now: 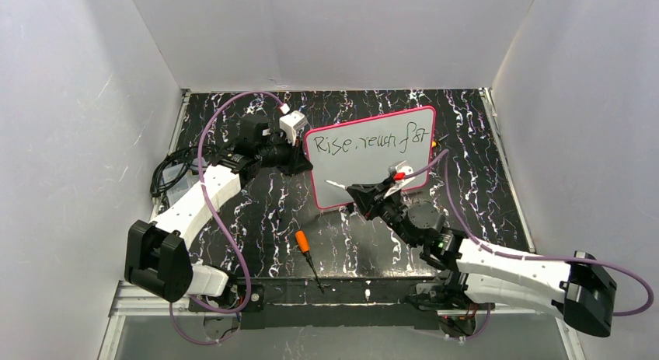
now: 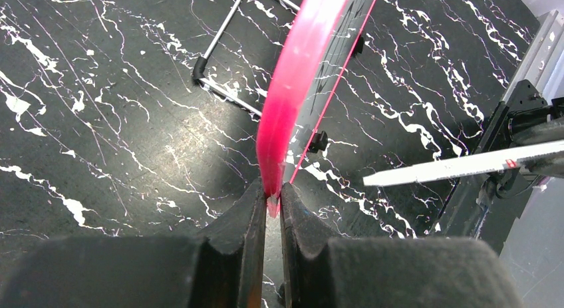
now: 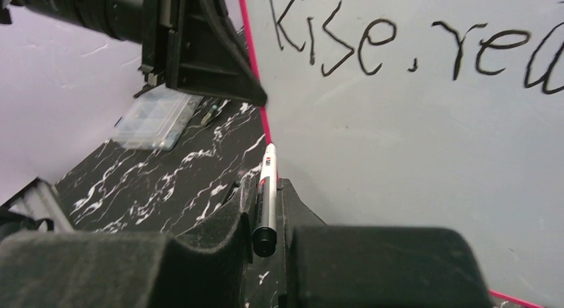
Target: Write a sentence on the whiteboard
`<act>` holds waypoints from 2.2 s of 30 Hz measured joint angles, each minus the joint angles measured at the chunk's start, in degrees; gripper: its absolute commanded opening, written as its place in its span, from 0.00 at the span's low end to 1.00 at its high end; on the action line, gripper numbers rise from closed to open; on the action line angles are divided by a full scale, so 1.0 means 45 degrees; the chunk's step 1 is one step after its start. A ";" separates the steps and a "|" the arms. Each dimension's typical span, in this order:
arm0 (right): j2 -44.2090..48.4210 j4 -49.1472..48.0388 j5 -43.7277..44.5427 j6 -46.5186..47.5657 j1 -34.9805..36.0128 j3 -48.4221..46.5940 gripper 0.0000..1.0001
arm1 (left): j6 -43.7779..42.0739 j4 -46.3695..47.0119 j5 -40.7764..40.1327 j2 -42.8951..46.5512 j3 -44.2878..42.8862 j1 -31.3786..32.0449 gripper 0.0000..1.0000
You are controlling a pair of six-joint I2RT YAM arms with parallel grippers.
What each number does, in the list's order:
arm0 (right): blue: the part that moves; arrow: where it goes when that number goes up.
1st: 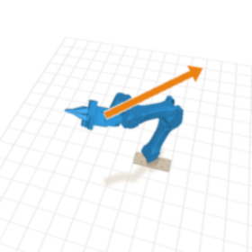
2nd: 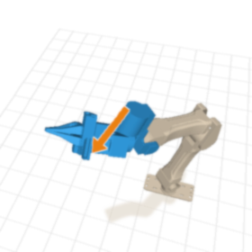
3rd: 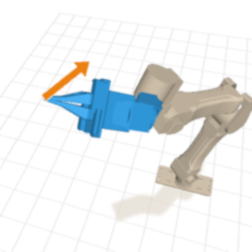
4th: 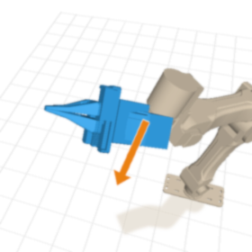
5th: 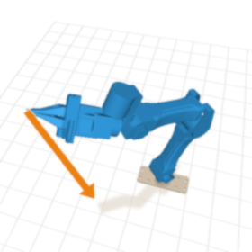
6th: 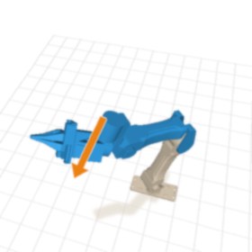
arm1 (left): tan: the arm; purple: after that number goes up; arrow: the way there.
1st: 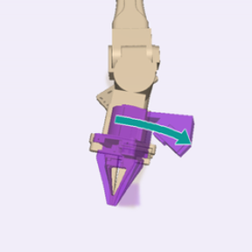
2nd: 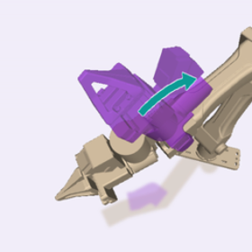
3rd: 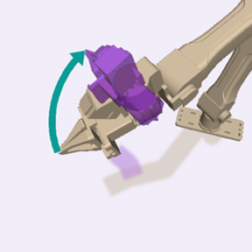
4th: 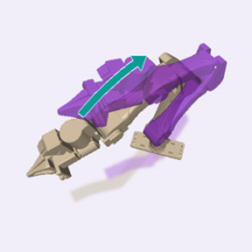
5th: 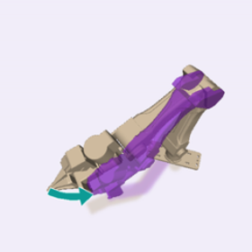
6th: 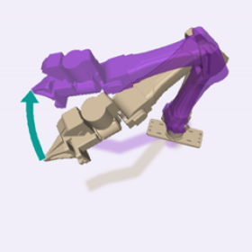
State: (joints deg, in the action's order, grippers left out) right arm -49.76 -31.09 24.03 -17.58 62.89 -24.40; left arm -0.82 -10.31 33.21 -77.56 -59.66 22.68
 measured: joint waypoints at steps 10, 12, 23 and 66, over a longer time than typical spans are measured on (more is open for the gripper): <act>-0.1326 -0.1681 0.1496 0.0442 0.0107 0.0053 0.01 | -0.0005 -0.0024 0.0015 0.0000 -0.0015 0.0000 0.00; -0.1486 -0.1773 0.1554 0.0505 0.0112 0.0053 0.01 | -0.0005 -0.0024 0.0019 0.0000 -0.0015 0.0000 0.00; -0.2103 -0.2011 0.1909 0.0729 0.0112 0.0049 0.01 | -0.0005 -0.0034 0.0049 0.0000 -0.0019 0.0000 0.00; -0.3045 -0.1617 0.1423 0.0316 0.0223 -0.0005 0.01 | 0.0000 -0.0024 0.0058 -0.0087 -0.0063 -0.0044 0.00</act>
State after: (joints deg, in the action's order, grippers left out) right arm -63.46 -38.37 30.44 -16.16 63.90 -24.43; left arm -0.82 -10.41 33.47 -77.95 -59.94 22.48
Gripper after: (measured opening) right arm 0.196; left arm 0.093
